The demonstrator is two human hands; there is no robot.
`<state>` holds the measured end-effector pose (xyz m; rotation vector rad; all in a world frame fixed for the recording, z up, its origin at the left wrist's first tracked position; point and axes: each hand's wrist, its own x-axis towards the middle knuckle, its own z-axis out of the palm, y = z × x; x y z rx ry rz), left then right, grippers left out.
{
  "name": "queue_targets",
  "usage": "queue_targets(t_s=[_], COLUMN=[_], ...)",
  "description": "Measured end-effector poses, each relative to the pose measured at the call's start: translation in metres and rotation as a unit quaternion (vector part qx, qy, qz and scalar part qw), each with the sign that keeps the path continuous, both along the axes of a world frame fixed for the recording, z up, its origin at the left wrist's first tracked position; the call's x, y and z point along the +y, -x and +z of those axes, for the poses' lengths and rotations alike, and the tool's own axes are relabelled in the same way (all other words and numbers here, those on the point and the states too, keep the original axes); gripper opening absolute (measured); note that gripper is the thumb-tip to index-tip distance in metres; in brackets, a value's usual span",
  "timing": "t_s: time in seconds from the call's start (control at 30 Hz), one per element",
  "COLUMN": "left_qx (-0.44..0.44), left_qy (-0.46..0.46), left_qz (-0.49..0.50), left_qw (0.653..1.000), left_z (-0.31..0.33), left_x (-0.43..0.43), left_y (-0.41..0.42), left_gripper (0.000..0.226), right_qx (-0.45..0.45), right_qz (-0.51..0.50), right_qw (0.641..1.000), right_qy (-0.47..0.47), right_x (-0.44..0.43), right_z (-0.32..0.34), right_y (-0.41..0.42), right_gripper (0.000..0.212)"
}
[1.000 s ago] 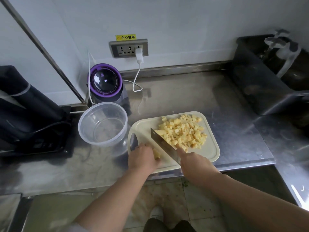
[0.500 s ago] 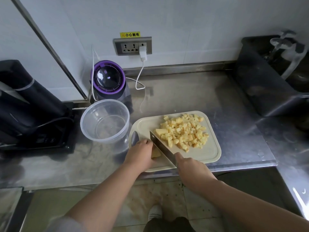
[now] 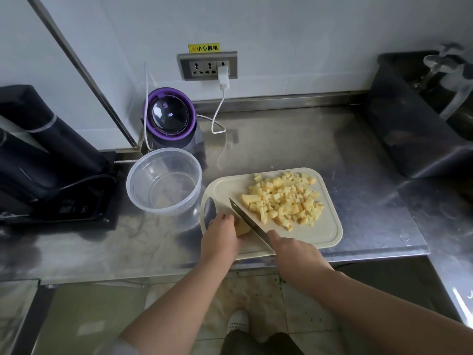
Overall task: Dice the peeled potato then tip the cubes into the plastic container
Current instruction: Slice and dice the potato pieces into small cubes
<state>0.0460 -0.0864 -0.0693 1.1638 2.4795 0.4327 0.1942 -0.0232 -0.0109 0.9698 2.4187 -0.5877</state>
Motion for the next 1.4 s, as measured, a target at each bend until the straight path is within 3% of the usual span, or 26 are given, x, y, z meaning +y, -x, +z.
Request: queue_targets(t_s=[0.3, 0.77, 1.4], left_qx=[-0.034, -0.004, -0.008], left_qy=[-0.030, -0.052, -0.054], left_qz=[-0.004, -0.011, -0.010], left_qw=[0.999, 0.999, 0.998], left_z=[-0.002, -0.001, -0.006], left_x=[-0.007, -0.011, -0.009], left_y=[0.004, 0.006, 0.008], left_gripper=[0.051, 0.030, 0.027], right_qx=[0.005, 0.006, 0.006], right_qz=[-0.007, 0.015, 0.046], right_qw=[1.000, 1.000, 0.999], right_qy=[-0.017, -0.011, -0.012], right_x=[0.006, -0.011, -0.011], right_z=[0.014, 0.017, 0.019], right_y=[0.000, 0.004, 0.005], right_gripper=[0.047, 0.048, 0.049])
